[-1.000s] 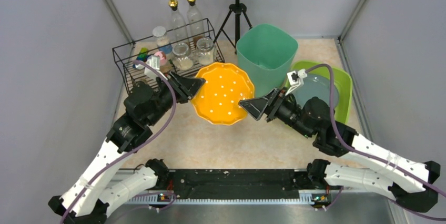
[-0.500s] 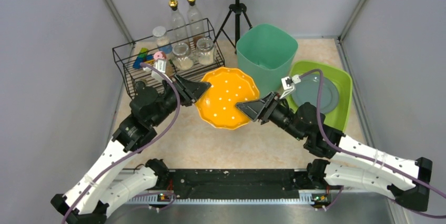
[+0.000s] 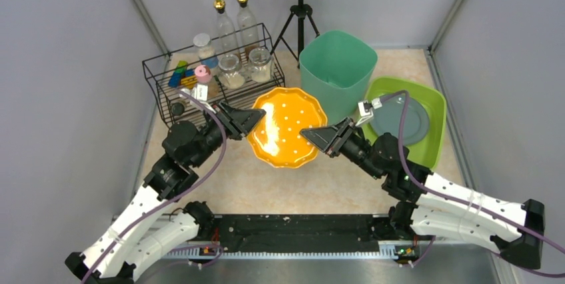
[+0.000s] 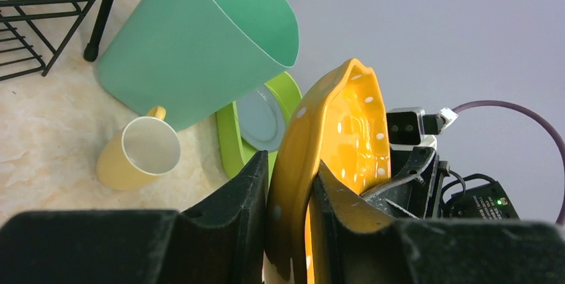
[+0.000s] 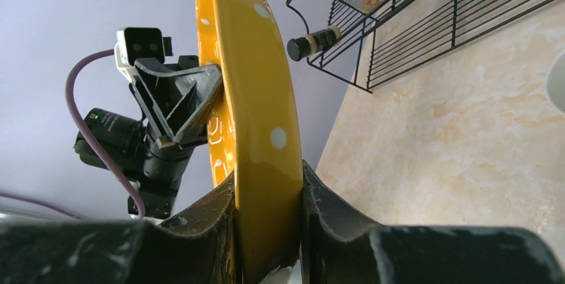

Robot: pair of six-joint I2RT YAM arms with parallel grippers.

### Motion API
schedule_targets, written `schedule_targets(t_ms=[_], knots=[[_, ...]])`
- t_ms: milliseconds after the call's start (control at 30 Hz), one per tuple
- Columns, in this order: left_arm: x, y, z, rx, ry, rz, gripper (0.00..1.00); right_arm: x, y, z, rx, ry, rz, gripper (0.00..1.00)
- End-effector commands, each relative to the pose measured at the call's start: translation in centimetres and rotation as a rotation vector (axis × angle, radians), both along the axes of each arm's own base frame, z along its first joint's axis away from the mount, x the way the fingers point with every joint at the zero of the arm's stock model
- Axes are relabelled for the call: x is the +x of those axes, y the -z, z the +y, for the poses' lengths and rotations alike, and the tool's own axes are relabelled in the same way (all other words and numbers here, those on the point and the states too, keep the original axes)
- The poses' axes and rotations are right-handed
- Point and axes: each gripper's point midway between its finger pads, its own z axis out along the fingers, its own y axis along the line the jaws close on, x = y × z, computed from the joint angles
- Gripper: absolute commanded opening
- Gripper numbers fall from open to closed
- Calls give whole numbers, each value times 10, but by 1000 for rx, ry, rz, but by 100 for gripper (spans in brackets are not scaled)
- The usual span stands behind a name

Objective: Clear the kitchen counter

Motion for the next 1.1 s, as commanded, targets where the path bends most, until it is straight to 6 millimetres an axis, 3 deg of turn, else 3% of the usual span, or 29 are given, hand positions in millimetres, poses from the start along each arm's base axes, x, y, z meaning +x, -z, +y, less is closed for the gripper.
schedule_targets(t_ms=[0,133,233,367,667,1067], knots=[[-1,-27,5,-109,-22,-35,17,-6,-13,-4,1,-12,-95,0],[3,-28,12,-64,-66,-61,40,-2,-7,-19,-36,41,-78,0],[1,-34,14,-17,-62,-89,74,1,-2,-30,-79,78,-66,0],[-4,-35,20,44,-70,-94,96,4,7,-49,-154,138,-44,0],[-14,-25,39,118,-113,-91,99,11,-3,-114,-265,344,-23,0],[-29,12,21,121,16,-35,99,7,-21,-235,-398,718,26,0]])
